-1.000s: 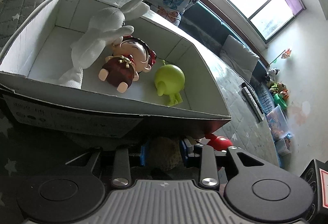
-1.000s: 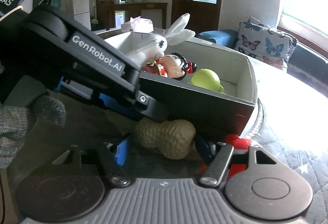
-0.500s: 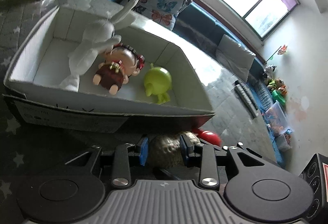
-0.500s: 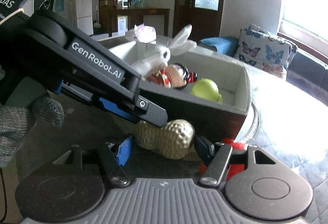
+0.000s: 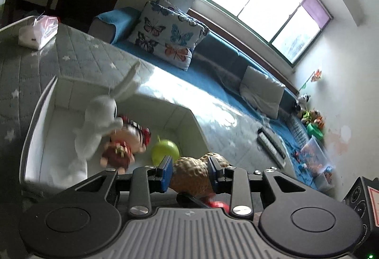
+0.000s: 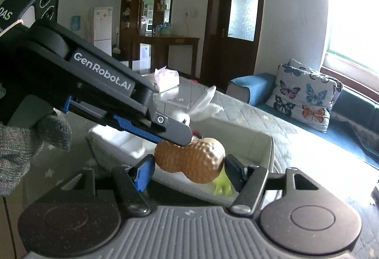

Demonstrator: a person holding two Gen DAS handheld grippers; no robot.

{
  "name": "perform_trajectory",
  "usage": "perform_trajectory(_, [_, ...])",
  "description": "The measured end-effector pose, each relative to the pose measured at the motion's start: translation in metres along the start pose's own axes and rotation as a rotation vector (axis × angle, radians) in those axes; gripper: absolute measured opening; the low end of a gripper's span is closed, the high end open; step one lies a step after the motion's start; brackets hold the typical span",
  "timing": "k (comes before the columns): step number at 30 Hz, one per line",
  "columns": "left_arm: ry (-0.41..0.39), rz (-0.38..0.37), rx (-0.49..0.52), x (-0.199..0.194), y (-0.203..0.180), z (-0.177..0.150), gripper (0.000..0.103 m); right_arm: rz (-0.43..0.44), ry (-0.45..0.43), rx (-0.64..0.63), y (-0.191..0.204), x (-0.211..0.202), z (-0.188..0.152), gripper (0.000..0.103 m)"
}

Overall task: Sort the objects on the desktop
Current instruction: 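Lift the peanut plush into the white box and open the left tool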

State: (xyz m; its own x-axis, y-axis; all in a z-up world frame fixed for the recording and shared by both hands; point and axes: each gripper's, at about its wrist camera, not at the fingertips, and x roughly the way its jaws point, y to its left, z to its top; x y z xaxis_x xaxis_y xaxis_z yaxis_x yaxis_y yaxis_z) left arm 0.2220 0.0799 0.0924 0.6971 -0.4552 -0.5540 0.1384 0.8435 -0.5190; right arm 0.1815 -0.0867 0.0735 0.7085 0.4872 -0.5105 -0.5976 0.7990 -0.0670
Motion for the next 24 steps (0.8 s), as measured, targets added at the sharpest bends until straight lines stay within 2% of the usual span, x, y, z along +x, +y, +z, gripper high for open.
perform_trajectory(5, [-0.003,-0.003,-0.028,0.015,0.010,0.018,0.034,0.027,0.021,0.013,-0.014,0.024,0.014,0.066])
perform_trajectory(10, [0.040,0.000,-0.058,0.037,0.025,0.023,0.033,0.053,0.087,0.085,-0.033,0.056,0.012,0.065])
perform_trajectory(13, [0.088,-0.022,-0.088,0.052,0.035,0.022,0.031,0.079,0.120,0.082,-0.038,0.070,0.008,0.064])
perform_trajectory(15, [0.105,-0.018,-0.093,0.059,0.040,0.020,0.031,0.099,0.143,0.069,-0.040,0.078,0.006,0.043])
perform_trajectory(24, [0.143,-0.006,-0.127,0.074,0.056,0.017,0.031,0.120,0.206,0.054,-0.037,0.100,0.001,0.043])
